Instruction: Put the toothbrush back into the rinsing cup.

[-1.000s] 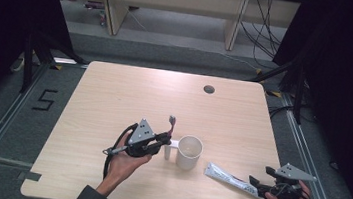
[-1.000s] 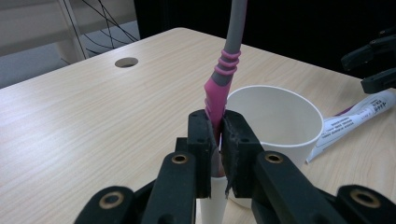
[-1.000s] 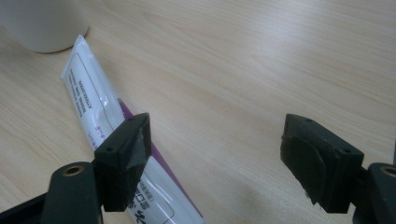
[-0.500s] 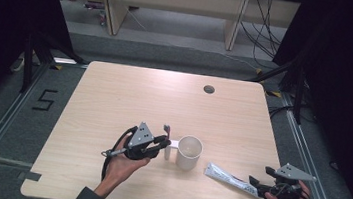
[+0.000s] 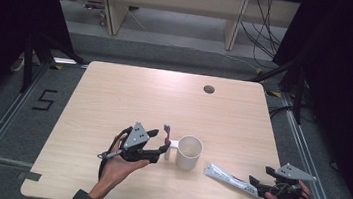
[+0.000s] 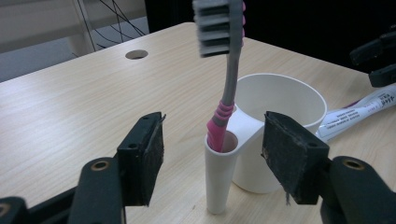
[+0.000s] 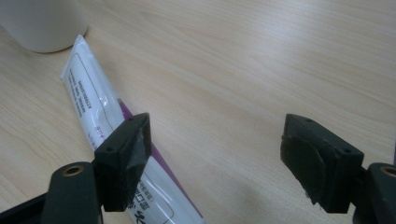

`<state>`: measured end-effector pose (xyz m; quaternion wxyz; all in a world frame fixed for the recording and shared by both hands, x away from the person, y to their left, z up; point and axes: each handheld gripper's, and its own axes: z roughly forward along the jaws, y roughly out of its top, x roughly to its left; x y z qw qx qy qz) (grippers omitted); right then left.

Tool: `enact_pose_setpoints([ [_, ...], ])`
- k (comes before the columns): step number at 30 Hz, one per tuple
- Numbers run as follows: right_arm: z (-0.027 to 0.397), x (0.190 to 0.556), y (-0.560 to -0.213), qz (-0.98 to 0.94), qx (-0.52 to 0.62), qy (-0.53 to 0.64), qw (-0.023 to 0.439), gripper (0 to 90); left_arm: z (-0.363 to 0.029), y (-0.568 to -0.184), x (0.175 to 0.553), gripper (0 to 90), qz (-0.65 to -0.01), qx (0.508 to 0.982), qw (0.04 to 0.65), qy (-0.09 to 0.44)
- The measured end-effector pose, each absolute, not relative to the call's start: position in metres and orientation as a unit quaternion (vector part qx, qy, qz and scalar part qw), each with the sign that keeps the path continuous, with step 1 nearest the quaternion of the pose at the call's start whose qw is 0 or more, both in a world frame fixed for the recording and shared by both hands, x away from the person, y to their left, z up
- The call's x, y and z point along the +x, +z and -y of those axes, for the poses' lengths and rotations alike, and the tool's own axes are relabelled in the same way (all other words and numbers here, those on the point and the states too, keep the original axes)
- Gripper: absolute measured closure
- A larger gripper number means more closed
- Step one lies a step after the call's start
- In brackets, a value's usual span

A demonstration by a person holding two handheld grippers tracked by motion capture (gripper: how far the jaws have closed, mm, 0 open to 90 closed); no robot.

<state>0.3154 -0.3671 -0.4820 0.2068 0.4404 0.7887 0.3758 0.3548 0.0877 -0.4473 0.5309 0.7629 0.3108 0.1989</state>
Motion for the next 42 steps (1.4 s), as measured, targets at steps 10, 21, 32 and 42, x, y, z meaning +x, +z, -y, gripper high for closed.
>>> enact_pose_setpoints([
  [10, 0.366, 0.314, -0.482, -0.785, 0.45, 0.379, 0.193, 25.7, -0.097, -0.445, 0.344, 30.4, -0.321, 0.768, 0.519, 0.197],
  [21, 0.367, 0.315, -0.482, -0.787, 0.448, 0.379, 0.192, 25.7, -0.106, -0.45, 0.334, 28.3, -0.326, 0.774, 0.507, 0.193],
  [32, 0.367, 0.315, -0.482, -0.787, 0.446, 0.377, 0.197, 25.7, -0.114, -0.457, 0.325, 26.7, -0.331, 0.786, 0.487, 0.19],
  [42, 0.368, 0.315, -0.482, -0.789, 0.439, 0.381, 0.198, 25.7, -0.122, -0.468, 0.317, 23.7, -0.325, 0.797, 0.474, 0.187],
])
